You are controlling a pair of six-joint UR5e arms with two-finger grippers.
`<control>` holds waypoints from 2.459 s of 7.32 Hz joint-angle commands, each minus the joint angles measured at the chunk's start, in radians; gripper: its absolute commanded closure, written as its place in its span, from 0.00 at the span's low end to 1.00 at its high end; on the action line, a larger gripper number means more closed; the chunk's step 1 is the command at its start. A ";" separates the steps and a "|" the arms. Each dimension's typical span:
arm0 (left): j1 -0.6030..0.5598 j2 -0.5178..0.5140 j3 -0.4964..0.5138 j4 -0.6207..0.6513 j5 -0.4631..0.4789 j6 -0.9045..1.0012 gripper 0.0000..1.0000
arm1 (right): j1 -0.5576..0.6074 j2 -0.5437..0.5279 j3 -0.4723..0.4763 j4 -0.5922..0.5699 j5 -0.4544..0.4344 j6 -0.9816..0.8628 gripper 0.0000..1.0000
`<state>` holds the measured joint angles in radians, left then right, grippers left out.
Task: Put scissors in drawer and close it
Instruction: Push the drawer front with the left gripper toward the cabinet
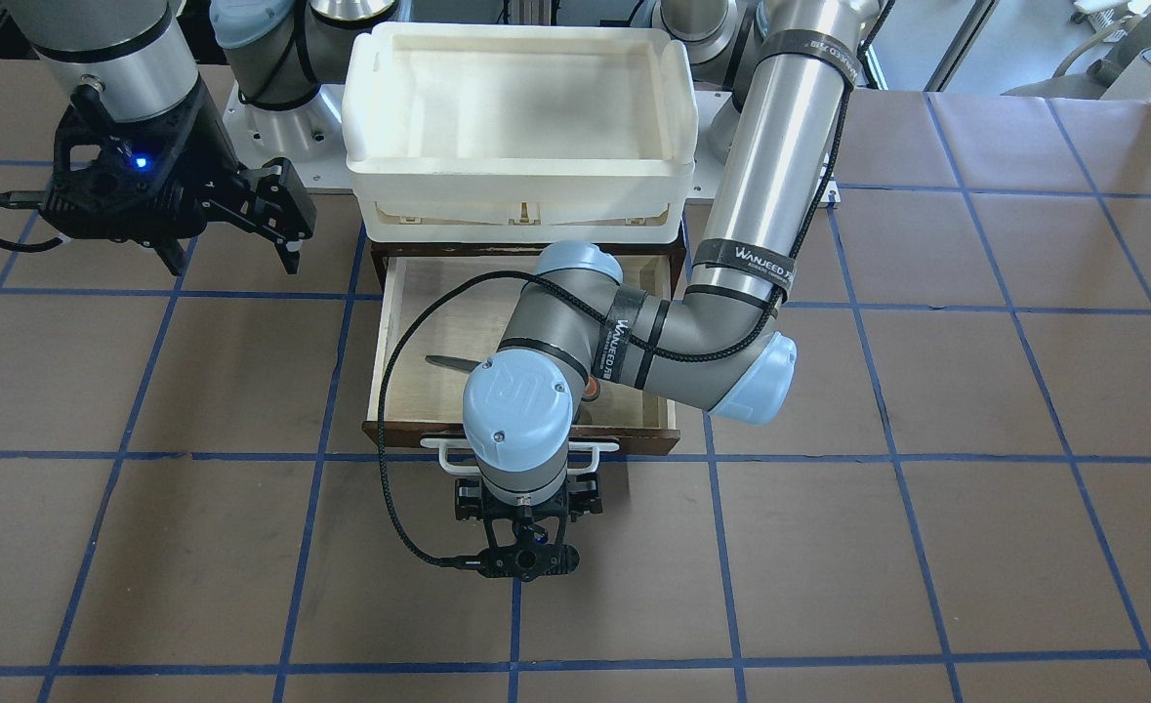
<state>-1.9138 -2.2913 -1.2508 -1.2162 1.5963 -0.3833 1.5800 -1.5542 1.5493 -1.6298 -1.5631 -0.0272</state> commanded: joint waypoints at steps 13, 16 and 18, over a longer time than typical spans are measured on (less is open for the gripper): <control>-0.043 0.157 -0.054 -0.213 -0.041 -0.026 0.00 | -0.003 -0.001 0.000 0.001 0.000 0.000 0.00; -0.044 0.210 -0.136 -0.229 -0.041 -0.026 0.00 | -0.002 0.000 0.000 0.001 0.000 -0.002 0.00; -0.044 0.243 -0.157 -0.300 -0.051 -0.026 0.00 | -0.003 0.000 0.000 0.001 0.000 -0.003 0.00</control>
<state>-1.9573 -2.0691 -1.3948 -1.4696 1.5530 -0.4095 1.5780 -1.5540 1.5493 -1.6297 -1.5631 -0.0287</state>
